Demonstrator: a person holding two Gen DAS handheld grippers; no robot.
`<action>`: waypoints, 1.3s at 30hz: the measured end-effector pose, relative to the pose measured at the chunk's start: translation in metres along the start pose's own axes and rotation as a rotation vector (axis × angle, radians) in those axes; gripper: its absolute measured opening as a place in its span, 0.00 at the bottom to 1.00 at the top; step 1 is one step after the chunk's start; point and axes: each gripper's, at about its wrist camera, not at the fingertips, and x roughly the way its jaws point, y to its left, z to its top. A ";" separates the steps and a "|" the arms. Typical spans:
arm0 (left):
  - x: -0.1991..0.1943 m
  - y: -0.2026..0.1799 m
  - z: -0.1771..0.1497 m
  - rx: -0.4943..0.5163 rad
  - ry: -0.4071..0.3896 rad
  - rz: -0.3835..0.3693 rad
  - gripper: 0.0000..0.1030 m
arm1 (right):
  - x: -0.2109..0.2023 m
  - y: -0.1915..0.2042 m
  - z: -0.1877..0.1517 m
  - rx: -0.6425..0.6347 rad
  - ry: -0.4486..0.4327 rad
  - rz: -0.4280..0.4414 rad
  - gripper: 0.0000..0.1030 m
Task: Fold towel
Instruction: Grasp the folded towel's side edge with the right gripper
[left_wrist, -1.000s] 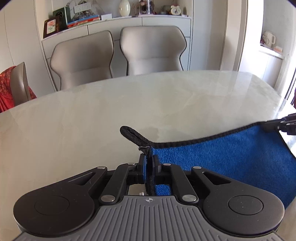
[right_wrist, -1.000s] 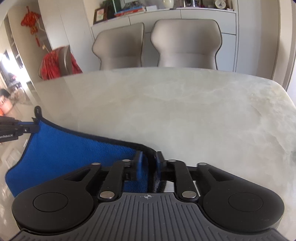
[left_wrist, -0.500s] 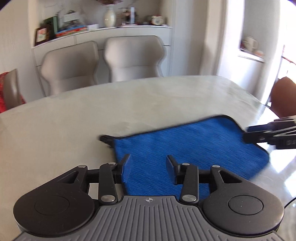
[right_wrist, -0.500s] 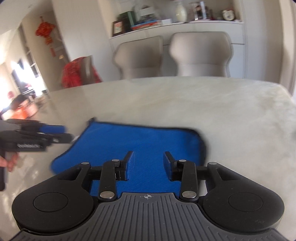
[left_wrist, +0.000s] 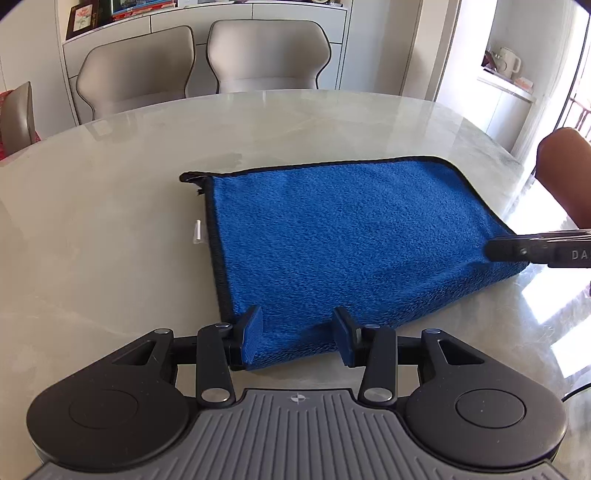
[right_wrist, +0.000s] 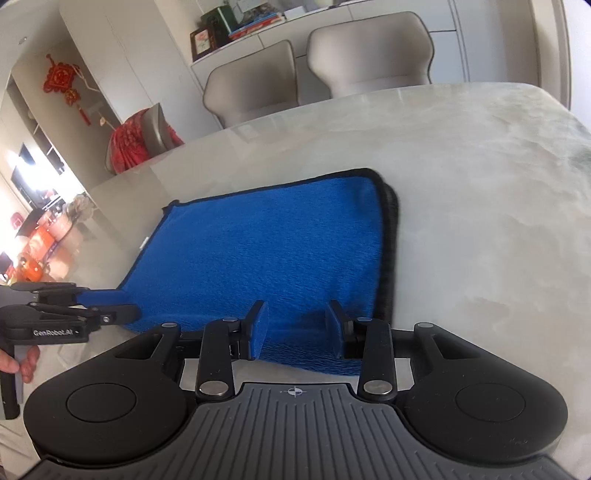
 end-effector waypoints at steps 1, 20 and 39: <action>-0.001 0.001 0.000 -0.004 0.001 0.004 0.42 | -0.003 -0.002 0.000 0.010 -0.004 -0.016 0.34; -0.017 0.033 -0.010 -0.218 0.048 0.065 0.56 | -0.024 -0.017 -0.015 0.263 -0.009 -0.143 0.48; 0.011 -0.005 0.035 0.014 0.007 0.030 0.58 | 0.024 -0.045 0.036 0.307 -0.008 -0.012 0.48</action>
